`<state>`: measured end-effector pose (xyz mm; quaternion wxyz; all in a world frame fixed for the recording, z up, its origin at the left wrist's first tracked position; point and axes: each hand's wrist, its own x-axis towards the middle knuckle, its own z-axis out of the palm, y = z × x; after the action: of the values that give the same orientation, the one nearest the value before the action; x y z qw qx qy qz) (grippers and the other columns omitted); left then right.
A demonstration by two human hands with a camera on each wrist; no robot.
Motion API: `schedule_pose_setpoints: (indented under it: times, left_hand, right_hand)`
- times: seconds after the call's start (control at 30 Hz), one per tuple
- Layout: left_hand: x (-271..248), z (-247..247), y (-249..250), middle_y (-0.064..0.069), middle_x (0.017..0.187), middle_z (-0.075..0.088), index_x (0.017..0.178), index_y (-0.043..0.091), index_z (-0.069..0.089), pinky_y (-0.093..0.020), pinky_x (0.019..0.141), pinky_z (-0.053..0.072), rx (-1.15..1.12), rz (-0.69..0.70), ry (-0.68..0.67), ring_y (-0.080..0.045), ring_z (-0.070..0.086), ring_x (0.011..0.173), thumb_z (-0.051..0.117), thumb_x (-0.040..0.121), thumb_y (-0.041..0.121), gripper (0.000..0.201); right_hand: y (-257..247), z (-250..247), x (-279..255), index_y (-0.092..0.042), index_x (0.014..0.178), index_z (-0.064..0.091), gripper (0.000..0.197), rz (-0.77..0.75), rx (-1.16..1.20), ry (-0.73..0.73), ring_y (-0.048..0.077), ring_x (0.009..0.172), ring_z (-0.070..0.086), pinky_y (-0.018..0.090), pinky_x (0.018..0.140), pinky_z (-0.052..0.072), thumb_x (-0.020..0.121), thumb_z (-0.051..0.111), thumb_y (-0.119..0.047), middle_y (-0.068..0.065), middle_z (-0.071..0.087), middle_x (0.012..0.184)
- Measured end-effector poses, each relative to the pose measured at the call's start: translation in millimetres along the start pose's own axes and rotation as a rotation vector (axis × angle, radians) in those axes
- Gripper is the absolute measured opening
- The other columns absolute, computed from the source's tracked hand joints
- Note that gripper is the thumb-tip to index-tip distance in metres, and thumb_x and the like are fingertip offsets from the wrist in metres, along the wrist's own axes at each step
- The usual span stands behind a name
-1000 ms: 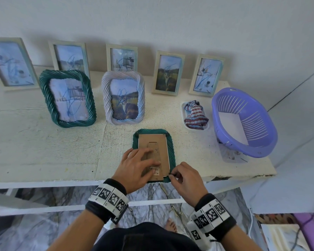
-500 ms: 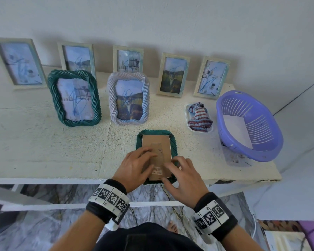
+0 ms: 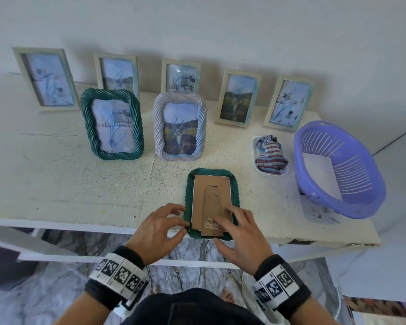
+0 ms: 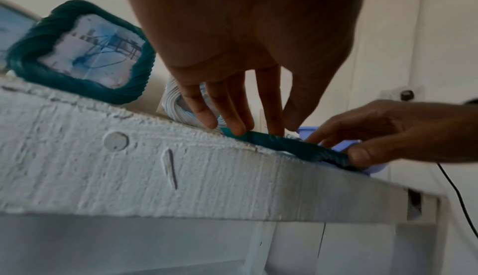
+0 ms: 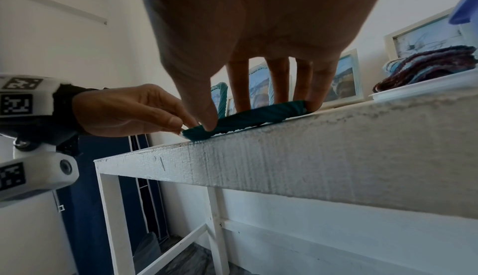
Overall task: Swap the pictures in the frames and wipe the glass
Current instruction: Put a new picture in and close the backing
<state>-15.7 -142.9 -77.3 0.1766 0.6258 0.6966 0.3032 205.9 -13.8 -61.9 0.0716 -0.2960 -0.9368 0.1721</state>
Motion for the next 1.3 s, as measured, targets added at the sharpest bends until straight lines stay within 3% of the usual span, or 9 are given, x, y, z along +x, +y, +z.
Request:
schedule_pose_setpoints:
  times: [0.13, 0.27, 0.43, 0.53, 0.67, 0.9, 1.03, 1.17, 1.3]
  left_hand:
    - [0, -4, 1, 0.017, 0.129, 0.057, 0.103, 0.028, 0.076, -0.032, 0.088, 0.053, -0.026, -0.051, -0.011, 0.003, 0.056, 0.108, 0.048, 0.087, 0.051, 0.039]
    - [2, -6, 1, 0.015, 0.132, 0.053, 0.107, 0.03, 0.075, -0.036, 0.096, 0.047, 0.018, -0.054, -0.079, -0.001, 0.051, 0.116, 0.045, 0.085, 0.055, 0.045]
    - [4, -11, -2, 0.024, 0.134, 0.045, 0.114, 0.035, 0.07, -0.025, 0.102, 0.039, -0.137, -0.134, -0.168, 0.008, 0.042, 0.121, 0.044, 0.083, 0.062, 0.049]
    - [5, -15, 6, 0.019, 0.137, 0.049, 0.114, 0.029, 0.071, -0.029, 0.099, 0.046, -0.001, -0.107, -0.159, 0.005, 0.05, 0.118, 0.036, 0.084, 0.061, 0.056]
    - [7, -19, 13, 0.015, 0.14, 0.045, 0.119, 0.031, 0.068, -0.033, 0.102, 0.039, 0.105, -0.1, -0.243, -0.002, 0.043, 0.12, 0.03, 0.08, 0.064, 0.064]
    - [5, -17, 6, 0.031, 0.139, 0.027, 0.122, 0.044, 0.06, -0.038, 0.113, 0.026, -0.212, -0.269, -0.356, 0.001, 0.025, 0.13, 0.042, 0.071, 0.073, 0.062]
    - [1, -15, 2, 0.034, 0.139, 0.025, 0.119, 0.049, 0.061, -0.038, 0.112, 0.03, -0.27, -0.264, -0.349, 0.002, 0.024, 0.132, 0.044, 0.073, 0.071, 0.053]
    - [-3, -11, 0, 0.042, 0.137, 0.025, 0.118, 0.044, 0.065, -0.045, 0.106, 0.041, -0.277, -0.244, -0.291, 0.006, 0.023, 0.131, 0.045, 0.078, 0.067, 0.05]
    - [-4, -8, -1, 0.043, 0.136, 0.025, 0.118, 0.042, 0.066, -0.046, 0.105, 0.041, -0.233, -0.212, -0.258, 0.01, 0.023, 0.129, 0.043, 0.081, 0.065, 0.05]
  right_hand:
    - [1, 1, 0, -0.028, 0.125, 0.058, 0.048, 0.002, 0.009, 0.008, 0.025, 0.118, 0.037, 0.037, 0.093, 0.048, 0.084, 0.05, -0.052, 0.004, 0.046, 0.132]
    - [2, 3, -1, -0.028, 0.124, 0.059, 0.048, -0.002, -0.001, 0.02, 0.025, 0.117, 0.038, 0.037, 0.092, 0.05, 0.083, 0.051, -0.052, 0.005, 0.047, 0.132]
    - [3, 3, -1, -0.028, 0.124, 0.059, 0.049, -0.002, -0.004, 0.027, 0.024, 0.117, 0.036, 0.037, 0.091, 0.05, 0.083, 0.05, -0.053, 0.005, 0.047, 0.132]
    - [3, 4, -1, -0.028, 0.124, 0.059, 0.049, -0.005, -0.004, 0.033, 0.024, 0.118, 0.036, 0.037, 0.091, 0.049, 0.083, 0.049, -0.054, 0.005, 0.047, 0.132]
    - [4, 6, -2, -0.028, 0.123, 0.06, 0.048, -0.003, -0.015, 0.04, 0.025, 0.117, 0.037, 0.037, 0.091, 0.05, 0.083, 0.051, -0.053, 0.005, 0.047, 0.132]
    - [5, 7, -3, -0.028, 0.123, 0.059, 0.047, -0.008, -0.01, 0.046, 0.024, 0.118, 0.035, 0.038, 0.091, 0.05, 0.083, 0.053, -0.051, 0.005, 0.046, 0.132]
    - [5, 7, -2, -0.028, 0.123, 0.059, 0.048, -0.015, -0.01, 0.052, 0.025, 0.117, 0.036, 0.037, 0.09, 0.049, 0.083, 0.05, -0.053, 0.005, 0.046, 0.132]
    - [6, 8, -3, -0.028, 0.124, 0.058, 0.046, -0.018, 0.0, 0.05, 0.024, 0.118, 0.035, 0.037, 0.091, 0.049, 0.083, 0.059, -0.048, 0.004, 0.045, 0.133]
    - [6, 8, -3, -0.028, 0.125, 0.059, 0.046, -0.019, 0.002, 0.047, 0.024, 0.119, 0.035, 0.037, 0.091, 0.048, 0.083, 0.062, -0.047, 0.005, 0.045, 0.133]
